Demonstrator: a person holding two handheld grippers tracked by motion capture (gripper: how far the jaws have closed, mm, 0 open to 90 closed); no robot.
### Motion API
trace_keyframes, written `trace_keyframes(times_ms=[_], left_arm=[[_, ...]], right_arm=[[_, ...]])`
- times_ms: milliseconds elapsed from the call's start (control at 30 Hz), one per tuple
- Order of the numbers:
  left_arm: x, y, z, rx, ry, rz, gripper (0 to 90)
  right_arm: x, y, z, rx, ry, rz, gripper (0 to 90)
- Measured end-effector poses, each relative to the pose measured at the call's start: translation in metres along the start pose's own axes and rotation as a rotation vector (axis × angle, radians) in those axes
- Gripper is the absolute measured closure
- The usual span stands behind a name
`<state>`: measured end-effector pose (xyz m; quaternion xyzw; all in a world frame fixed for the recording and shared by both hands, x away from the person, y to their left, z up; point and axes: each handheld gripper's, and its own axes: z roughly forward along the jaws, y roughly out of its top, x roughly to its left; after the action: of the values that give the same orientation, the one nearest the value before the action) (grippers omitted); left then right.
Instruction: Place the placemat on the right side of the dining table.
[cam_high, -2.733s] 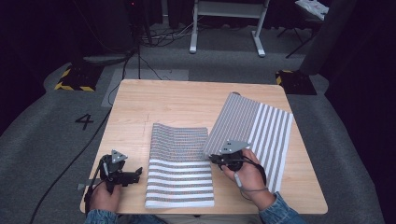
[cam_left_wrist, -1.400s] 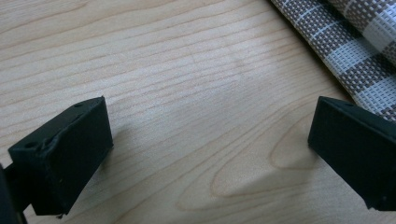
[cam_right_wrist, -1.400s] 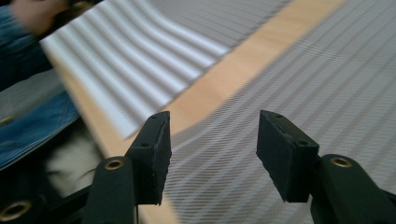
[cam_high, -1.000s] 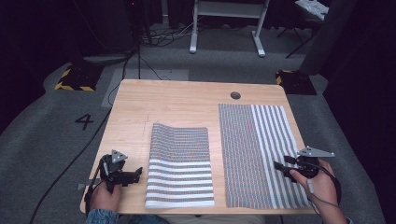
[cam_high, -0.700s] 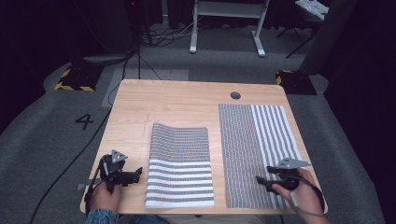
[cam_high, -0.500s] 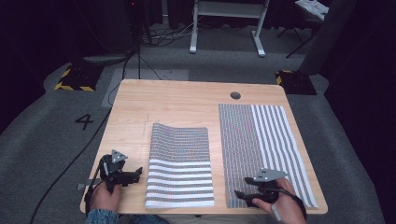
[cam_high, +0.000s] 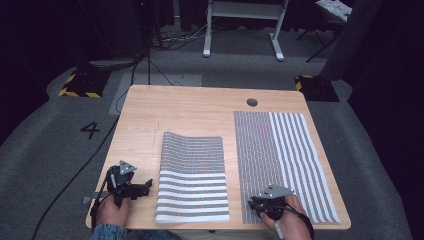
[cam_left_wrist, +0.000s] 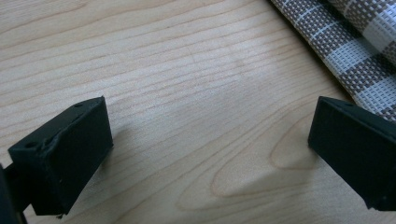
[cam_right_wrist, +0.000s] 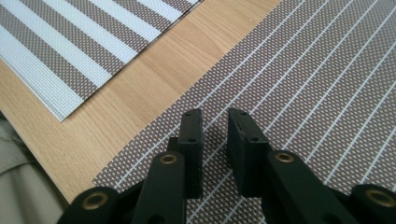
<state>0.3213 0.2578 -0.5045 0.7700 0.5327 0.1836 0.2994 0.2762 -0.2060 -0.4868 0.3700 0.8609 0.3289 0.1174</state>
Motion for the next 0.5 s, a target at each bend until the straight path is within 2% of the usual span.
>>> trace_keyframes(times_ms=[33, 67, 133, 167, 200, 300, 367, 400, 500], left_arm=[[0.000, 0.000, 0.000, 0.000, 0.000, 0.000, 0.0], [0.000, 0.000, 0.000, -0.001, 0.002, -0.003, 0.0], [0.000, 0.000, 0.000, -0.001, 0.001, -0.003, 0.0], [0.000, 0.000, 0.000, 0.000, -0.001, 0.000, 0.0], [0.000, 0.000, 0.000, 0.000, -0.001, -0.001, 0.0], [0.000, 0.000, 0.000, 0.000, 0.001, -0.001, 0.0], [0.000, 0.000, 0.000, 0.000, 0.001, 0.000, 0.0], [0.000, 0.000, 0.000, 0.000, 0.002, 0.000, 0.0], [0.000, 0.000, 0.000, 0.000, 0.000, -0.001, 0.0]], right_arm=[[-0.001, 0.000, 0.000, -0.004, 0.003, 0.011, 77.4], [0.000, -0.001, 0.000, -0.005, 0.007, 0.023, 69.3], [0.007, -0.001, -0.001, -0.006, 0.035, 0.067, 45.2], [0.011, -0.002, 0.000, -0.017, 0.039, 0.061, 36.8], [0.016, -0.004, 0.001, -0.025, 0.029, 0.049, 35.4], [0.024, -0.005, 0.003, -0.017, -0.025, -0.035, 36.2], [0.025, -0.004, 0.003, -0.006, -0.034, -0.023, 38.0], [0.025, -0.002, 0.004, -0.002, -0.037, -0.015, 41.5], [0.017, 0.002, 0.002, 0.015, -0.058, -0.011, 65.8]])
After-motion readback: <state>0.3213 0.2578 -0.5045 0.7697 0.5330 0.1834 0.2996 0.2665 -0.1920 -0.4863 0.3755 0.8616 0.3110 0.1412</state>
